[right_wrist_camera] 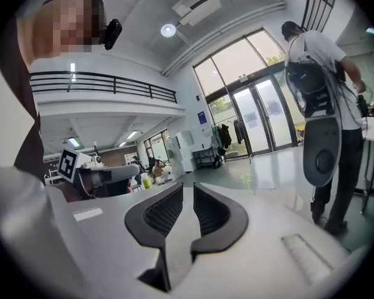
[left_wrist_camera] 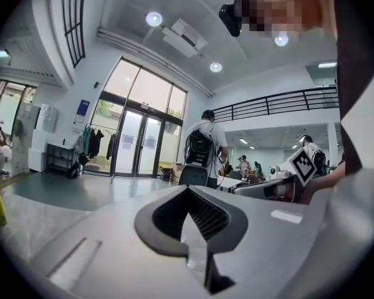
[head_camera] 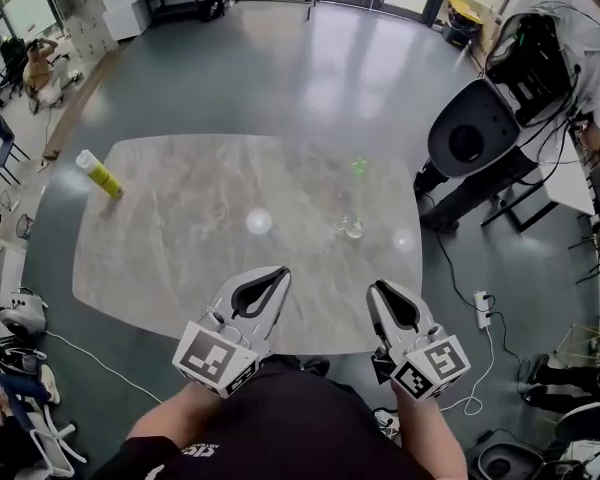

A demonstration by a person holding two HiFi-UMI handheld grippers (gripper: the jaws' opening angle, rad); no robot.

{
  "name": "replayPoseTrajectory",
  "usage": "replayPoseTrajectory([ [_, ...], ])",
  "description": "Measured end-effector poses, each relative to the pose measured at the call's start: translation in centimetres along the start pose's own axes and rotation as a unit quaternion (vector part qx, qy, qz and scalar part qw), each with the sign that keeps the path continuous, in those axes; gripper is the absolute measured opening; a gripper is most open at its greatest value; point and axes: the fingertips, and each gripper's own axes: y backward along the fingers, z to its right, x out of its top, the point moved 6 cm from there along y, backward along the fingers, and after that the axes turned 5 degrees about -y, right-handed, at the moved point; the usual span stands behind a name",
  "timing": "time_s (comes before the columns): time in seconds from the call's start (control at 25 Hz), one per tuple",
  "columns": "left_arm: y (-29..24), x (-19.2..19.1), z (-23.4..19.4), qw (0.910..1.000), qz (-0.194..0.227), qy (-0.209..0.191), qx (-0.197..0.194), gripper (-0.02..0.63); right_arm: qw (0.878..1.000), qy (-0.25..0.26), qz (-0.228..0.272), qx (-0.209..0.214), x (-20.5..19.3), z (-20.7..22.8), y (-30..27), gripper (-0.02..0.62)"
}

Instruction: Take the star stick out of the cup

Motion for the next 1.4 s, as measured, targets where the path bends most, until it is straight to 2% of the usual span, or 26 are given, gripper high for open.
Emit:
replayPoseTrajectory([
  [0.16, -0.8, 0.0, -2.9, 0.9999, 0.009, -0.005, 0.009, 0.0, 1.0, 0.005, -0.008, 0.003, 1.0, 1.7, -3.4, 0.082],
  [0.32, -1.9, -0.3, -5.2, 0.9997, 0.0, 0.001, 0.026, 0.0, 1.0, 0.015, -0.021, 0.008, 2.3, 4.0, -6.2, 0.107],
  [0.48, -3.1, -0.6, -6.0, 0.9993, -0.008, 0.004, 0.037, 0.0, 0.999, 0.011, -0.031, 0.013, 3.3, 6.7, -8.4, 0.126],
  [0.68, -5.6, -1.5, -5.8, 0.998, -0.004, 0.034, 0.053, 0.0, 0.998, 0.011, -0.038, 0.048, 3.9, 10.4, -10.8, 0.151],
  [0.96, -8.8, -3.0, -5.3, 0.9953, -0.017, 0.032, 0.089, 0.0, 0.995, 0.016, -0.064, 0.081, 3.0, 15.6, -14.2, 0.2],
  [1.12, -10.6, -3.8, -5.5, 0.9935, -0.025, 0.037, 0.105, 0.0, 0.991, 0.022, -0.099, 0.088, 1.5, 17.9, -16.5, 0.229],
  [1.28, -12.2, -4.4, -5.6, 0.9931, -0.035, 0.037, 0.106, 0.0, 0.987, 0.03, -0.132, 0.092, 0.0, 19.9, -19.2, 0.232],
  [1.4, -12.8, -4.8, -5.8, 0.9921, -0.044, 0.041, 0.11, 0.0, 0.983, 0.035, -0.153, 0.096, -1.1, 20.9, -21.1, 0.21],
])
